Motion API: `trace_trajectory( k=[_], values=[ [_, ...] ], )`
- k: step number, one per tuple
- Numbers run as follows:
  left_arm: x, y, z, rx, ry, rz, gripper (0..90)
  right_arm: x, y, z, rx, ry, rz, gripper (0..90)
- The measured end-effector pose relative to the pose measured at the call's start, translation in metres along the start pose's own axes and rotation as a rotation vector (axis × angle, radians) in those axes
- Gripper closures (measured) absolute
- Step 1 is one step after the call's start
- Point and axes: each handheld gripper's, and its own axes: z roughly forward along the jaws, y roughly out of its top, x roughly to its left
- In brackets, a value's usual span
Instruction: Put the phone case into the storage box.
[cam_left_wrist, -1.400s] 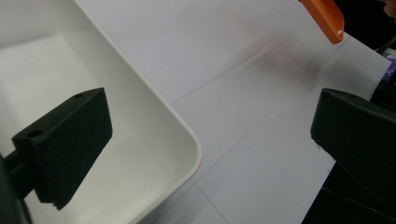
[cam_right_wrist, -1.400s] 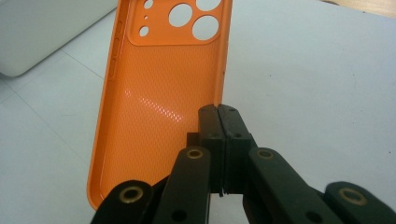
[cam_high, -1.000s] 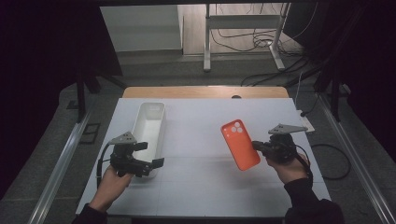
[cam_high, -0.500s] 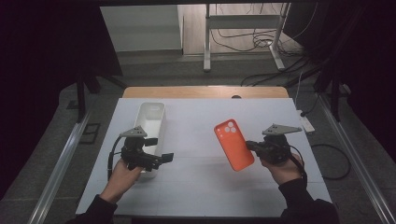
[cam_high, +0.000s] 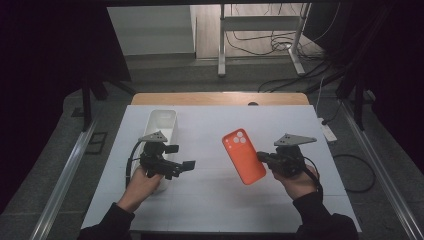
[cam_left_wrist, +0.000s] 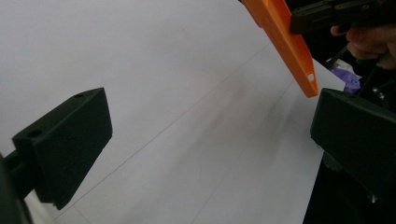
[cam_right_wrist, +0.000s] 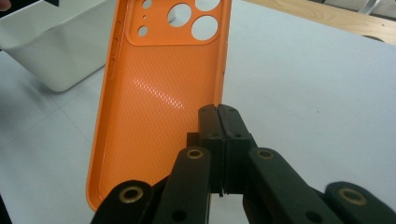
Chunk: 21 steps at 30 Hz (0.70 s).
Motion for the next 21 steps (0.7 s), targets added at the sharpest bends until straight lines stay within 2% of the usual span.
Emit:
trace_trajectory(
  k=[7,21],
  values=[
    [-0.001,0.005,0.005,-0.003,-0.021,-0.002,0.0,0.008,0.002,0.004,-0.004,0.012,-0.013,89.5],
    [-0.005,0.010,0.022,0.023,-0.065,-0.011,0.0,0.021,0.006,0.010,-0.012,0.031,-0.033,89.4]
  ],
)
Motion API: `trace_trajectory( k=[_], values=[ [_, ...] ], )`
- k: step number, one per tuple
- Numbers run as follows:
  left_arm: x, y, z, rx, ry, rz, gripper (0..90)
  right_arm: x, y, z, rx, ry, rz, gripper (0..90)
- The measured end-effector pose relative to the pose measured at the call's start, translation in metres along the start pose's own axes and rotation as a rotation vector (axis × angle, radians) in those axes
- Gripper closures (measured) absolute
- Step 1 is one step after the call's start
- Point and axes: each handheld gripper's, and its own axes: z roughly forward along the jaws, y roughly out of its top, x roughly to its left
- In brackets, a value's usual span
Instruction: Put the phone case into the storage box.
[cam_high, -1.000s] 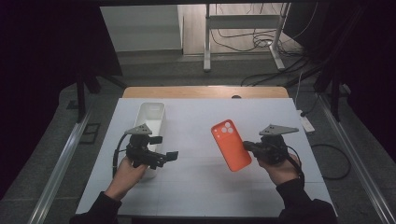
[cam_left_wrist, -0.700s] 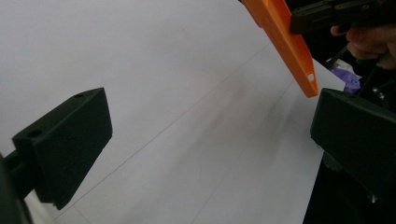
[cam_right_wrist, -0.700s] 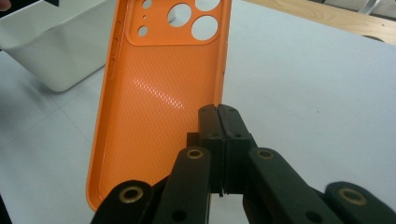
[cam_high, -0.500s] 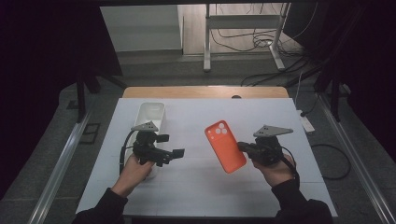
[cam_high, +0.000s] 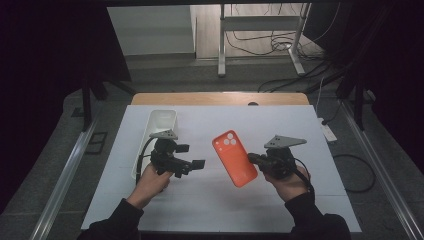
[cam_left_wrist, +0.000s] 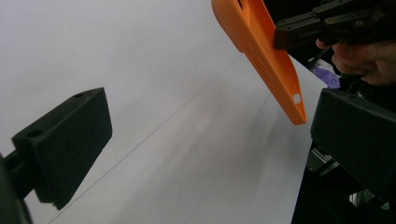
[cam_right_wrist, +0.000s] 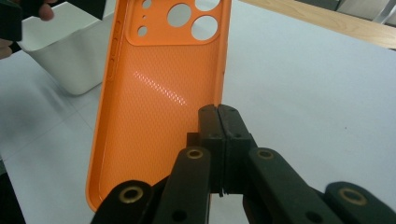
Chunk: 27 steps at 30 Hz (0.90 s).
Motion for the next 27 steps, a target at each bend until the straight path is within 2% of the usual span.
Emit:
trace_trajectory(
  k=[7,27],
  values=[
    [0.000,0.002,0.008,0.000,-0.040,-0.011,0.0,0.007,0.001,0.003,-0.002,0.004,-0.014,89.4],
    [-0.004,0.006,0.028,0.013,-0.093,-0.016,0.0,0.028,0.004,0.012,-0.014,0.048,-0.041,89.4]
  ],
)
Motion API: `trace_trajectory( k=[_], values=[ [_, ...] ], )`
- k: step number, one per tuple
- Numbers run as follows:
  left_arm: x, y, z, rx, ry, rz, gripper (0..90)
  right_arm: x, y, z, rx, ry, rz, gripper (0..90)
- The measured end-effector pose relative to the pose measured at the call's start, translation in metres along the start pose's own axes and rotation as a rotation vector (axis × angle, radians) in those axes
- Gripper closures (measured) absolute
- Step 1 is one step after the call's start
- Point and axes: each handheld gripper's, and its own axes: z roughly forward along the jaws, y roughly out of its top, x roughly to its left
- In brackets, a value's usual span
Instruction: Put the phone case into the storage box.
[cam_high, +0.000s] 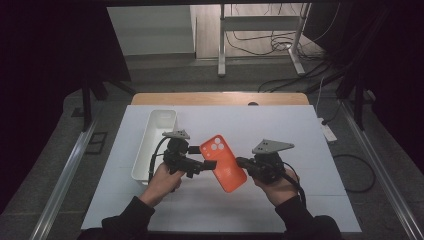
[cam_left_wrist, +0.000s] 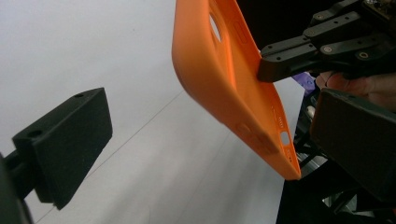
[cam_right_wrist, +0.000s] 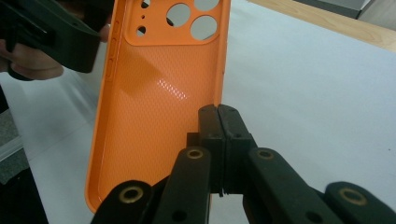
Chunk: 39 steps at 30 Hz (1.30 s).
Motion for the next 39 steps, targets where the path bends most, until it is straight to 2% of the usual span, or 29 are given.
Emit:
trace_trajectory(
  k=[7,16,18,21,22,23,24,25,33,39],
  values=[
    [-0.001,0.000,0.004,0.004,-0.006,0.004,0.0,0.006,0.001,0.003,-0.003,0.013,-0.009,89.4],
    [0.000,-0.001,0.008,0.016,-0.016,-0.014,0.4,0.010,0.001,0.005,-0.009,0.023,-0.020,89.4],
    [0.001,-0.002,0.008,0.022,-0.039,-0.022,0.7,0.011,0.001,0.005,-0.009,0.022,-0.021,89.4],
    [0.001,-0.002,0.009,0.036,-0.032,-0.028,3.2,0.011,0.001,0.005,-0.010,0.021,-0.023,89.4],
    [0.001,-0.002,0.009,0.037,-0.034,-0.030,5.1,0.010,0.001,0.005,-0.010,0.021,-0.023,89.4],
    [0.002,-0.003,0.009,0.038,-0.054,-0.037,11.5,0.010,0.001,0.005,-0.009,0.020,-0.024,89.4],
    [0.002,-0.003,0.009,0.038,-0.054,-0.037,14.4,0.010,0.001,0.005,-0.009,0.020,-0.024,89.4],
    [0.002,-0.003,0.009,0.039,-0.066,-0.042,14.4,0.010,0.001,0.005,-0.008,0.020,-0.023,89.4],
    [0.006,-0.004,0.007,0.054,-0.138,-0.103,46.1,0.012,0.000,0.006,-0.010,0.018,-0.032,89.4],
    [0.007,-0.004,0.007,0.061,-0.168,-0.123,62.6,0.013,0.000,0.006,-0.014,0.013,-0.042,89.4]
  ],
)
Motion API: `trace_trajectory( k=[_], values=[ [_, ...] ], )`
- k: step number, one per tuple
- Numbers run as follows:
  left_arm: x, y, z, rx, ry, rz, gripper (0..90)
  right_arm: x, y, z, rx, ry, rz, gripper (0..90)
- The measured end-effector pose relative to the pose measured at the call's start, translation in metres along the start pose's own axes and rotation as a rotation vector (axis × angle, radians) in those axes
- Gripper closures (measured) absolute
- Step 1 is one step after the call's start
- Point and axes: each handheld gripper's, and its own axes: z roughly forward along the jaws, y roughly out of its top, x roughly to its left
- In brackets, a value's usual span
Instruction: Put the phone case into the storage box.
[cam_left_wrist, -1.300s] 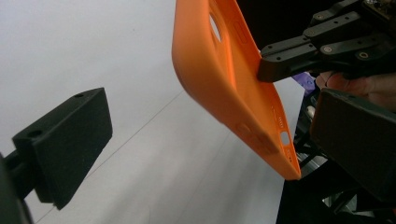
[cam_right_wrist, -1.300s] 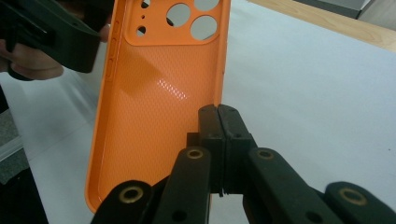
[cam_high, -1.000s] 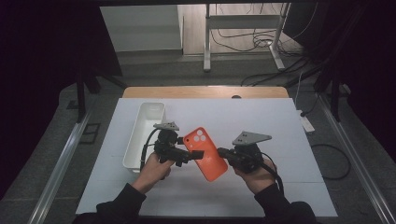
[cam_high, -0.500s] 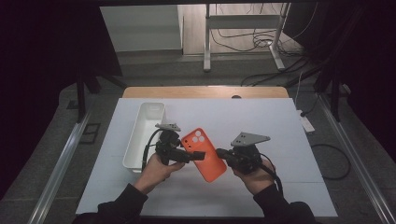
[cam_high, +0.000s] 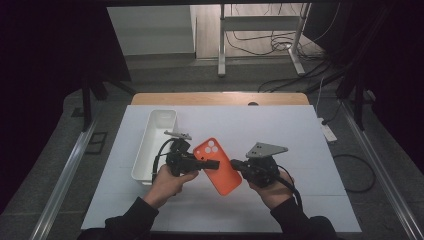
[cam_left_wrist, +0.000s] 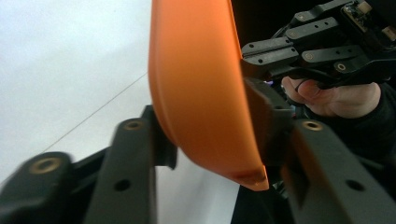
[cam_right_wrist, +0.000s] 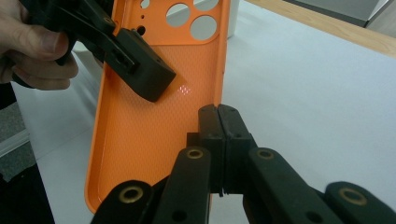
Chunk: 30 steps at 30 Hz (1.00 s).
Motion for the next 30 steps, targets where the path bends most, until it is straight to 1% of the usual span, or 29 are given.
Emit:
trace_trajectory(
  k=[4,7,8,9,12,15,17,19,21,23,25,26,27,30],
  values=[
    [0.001,-0.001,0.000,-0.008,-0.026,-0.021,72.2,0.001,0.000,0.000,0.000,0.000,-0.004,89.3],
    [0.003,-0.001,-0.001,-0.013,-0.052,-0.043,76.7,0.001,-0.001,0.001,0.002,-0.002,-0.009,89.3],
    [0.004,-0.002,0.000,-0.021,-0.060,-0.059,78.1,0.001,-0.001,0.001,0.001,-0.003,-0.010,89.3],
    [0.004,-0.002,0.000,-0.021,-0.060,-0.059,79.9,0.001,-0.001,0.001,0.001,-0.003,-0.010,89.3],
    [0.006,-0.002,0.000,-0.030,-0.077,-0.095,81.7,0.001,-0.001,0.001,-0.002,0.000,-0.011,88.8],
    [0.007,-0.003,0.000,-0.032,-0.089,-0.108,83.3,0.002,-0.001,0.003,0.002,0.001,-0.015,87.9],
    [0.007,-0.003,-0.001,-0.033,-0.089,-0.108,83.6,0.001,-0.002,0.003,0.001,0.008,-0.011,87.0],
    [0.007,-0.003,-0.002,-0.025,-0.075,-0.097,83.7,0.000,-0.001,0.002,-0.005,0.022,0.001,81.0],
    [0.007,-0.002,-0.003,-0.025,-0.073,-0.094,83.7,-0.002,0.000,-0.001,-0.008,0.032,0.019,73.3],
    [0.006,-0.002,-0.004,-0.013,-0.060,-0.073,83.7,-0.004,0.000,-0.003,0.002,0.049,0.041,64.7],
    [0.006,-0.002,-0.006,-0.008,-0.059,-0.061,83.6,-0.007,-0.001,-0.005,0.014,0.059,0.061,54.5],
    [0.006,-0.002,-0.006,-0.008,-0.059,-0.061,83.6,-0.008,-0.001,-0.005,0.016,0.066,0.069,50.9],
    [0.006,-0.001,-0.007,-0.006,-0.055,-0.053,83.6,-0.008,-0.001,-0.005,0.016,0.066,0.069,50.9],
    [0.006,-0.001,-0.009,-0.006,-0.057,-0.034,83.5,-0.013,-0.002,-0.006,0.025,0.083,0.073,35.0]
  ],
)
